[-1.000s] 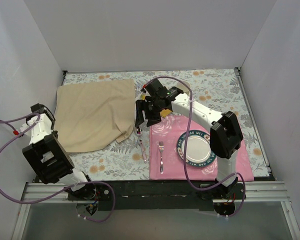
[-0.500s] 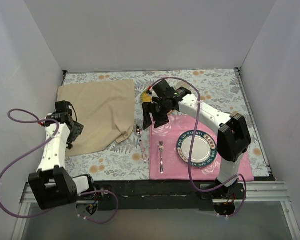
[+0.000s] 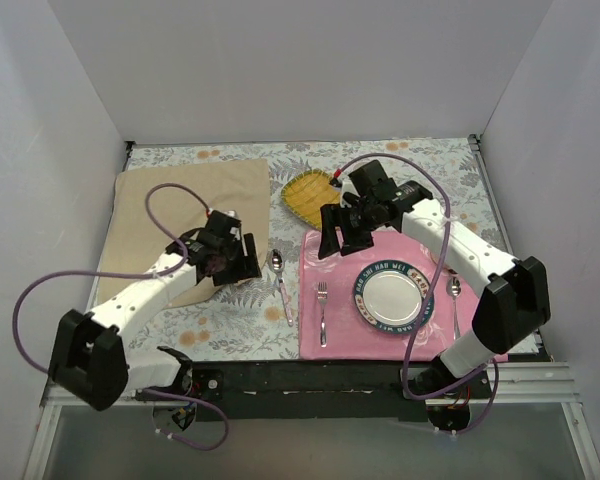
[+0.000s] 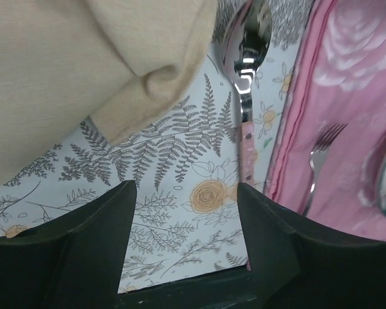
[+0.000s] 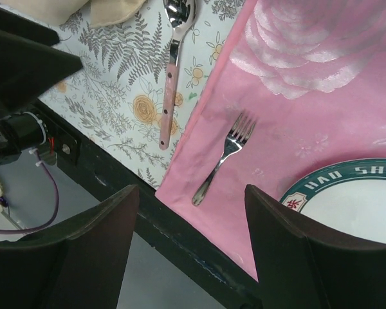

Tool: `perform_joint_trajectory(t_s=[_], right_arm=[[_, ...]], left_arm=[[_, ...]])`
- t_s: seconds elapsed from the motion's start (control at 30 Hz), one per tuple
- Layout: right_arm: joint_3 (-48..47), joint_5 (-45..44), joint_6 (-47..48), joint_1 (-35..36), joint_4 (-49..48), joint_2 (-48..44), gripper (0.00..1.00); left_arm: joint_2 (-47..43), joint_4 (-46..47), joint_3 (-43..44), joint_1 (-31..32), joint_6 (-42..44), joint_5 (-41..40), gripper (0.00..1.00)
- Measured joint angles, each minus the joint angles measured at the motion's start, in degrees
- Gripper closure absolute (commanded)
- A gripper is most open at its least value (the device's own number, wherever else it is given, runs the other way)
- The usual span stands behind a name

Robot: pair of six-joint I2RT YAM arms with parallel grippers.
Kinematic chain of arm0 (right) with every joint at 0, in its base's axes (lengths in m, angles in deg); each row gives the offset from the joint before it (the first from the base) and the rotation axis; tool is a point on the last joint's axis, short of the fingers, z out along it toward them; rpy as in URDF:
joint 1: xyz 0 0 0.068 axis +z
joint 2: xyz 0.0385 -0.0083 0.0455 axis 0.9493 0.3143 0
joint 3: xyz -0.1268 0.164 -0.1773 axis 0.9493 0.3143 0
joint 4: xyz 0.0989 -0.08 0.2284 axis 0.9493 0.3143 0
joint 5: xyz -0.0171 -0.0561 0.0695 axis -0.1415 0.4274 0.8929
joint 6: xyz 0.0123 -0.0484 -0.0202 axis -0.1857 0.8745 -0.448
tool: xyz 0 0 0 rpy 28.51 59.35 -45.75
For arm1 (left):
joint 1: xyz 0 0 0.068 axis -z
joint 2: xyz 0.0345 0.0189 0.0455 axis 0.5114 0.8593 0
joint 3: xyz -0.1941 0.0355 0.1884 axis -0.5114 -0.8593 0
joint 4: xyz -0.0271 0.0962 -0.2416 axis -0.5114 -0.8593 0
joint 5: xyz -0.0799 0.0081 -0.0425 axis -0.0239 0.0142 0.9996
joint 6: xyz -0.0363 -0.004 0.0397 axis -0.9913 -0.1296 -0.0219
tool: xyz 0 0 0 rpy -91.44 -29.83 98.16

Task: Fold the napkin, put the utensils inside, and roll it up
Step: Flatten the napkin out

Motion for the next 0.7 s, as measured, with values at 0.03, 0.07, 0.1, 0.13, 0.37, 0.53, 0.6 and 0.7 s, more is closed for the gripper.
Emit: perform_joint_trajectory(t_s=[0.03,0.07,0.1,0.13,0.37,0.53,0.6,0.7], right_arm=[[0.42,0.00,0.20,-0.26,-0.02,-0.61,0.25],[0.85,-0.02,0.46,-0.57,-0.09,-1.20,0.25],[1.14,-0.02,0.59,-0.81,0.00,-1.64,0.25],[1.55,-0.02,0.79,-1.07,-0.07,-2.25,0.25],[4.70,-0.02,1.36,-2.36,0.07,-6.40,0.25],[5.53,-0.02,1.70,-3.10,0.02,-7.08,0.25],[5.55,0.00,1.81,-3.39,0.00,-7.08,0.25],[5.55,0.00,1.86,-3.43,0.00,-7.06,0.25]], left_arm=[[2.05,0.24,0.31,1.95,1.01,-0.76,0.37],[4.24,0.39,0.76,3.82,2.14,-1.62,0.38],[6.29,0.52,1.22,5.22,3.39,-2.47,0.40],[8.15,0.52,1.73,6.21,4.70,-3.56,0.41],[14.14,1.70,4.15,7.67,12.63,-8.48,0.49],[17.42,2.89,4.46,7.96,16.41,-10.32,0.52],[18.27,3.65,4.48,8.15,17.51,-10.91,0.52],[19.15,4.39,4.48,8.35,18.64,-11.98,0.54]])
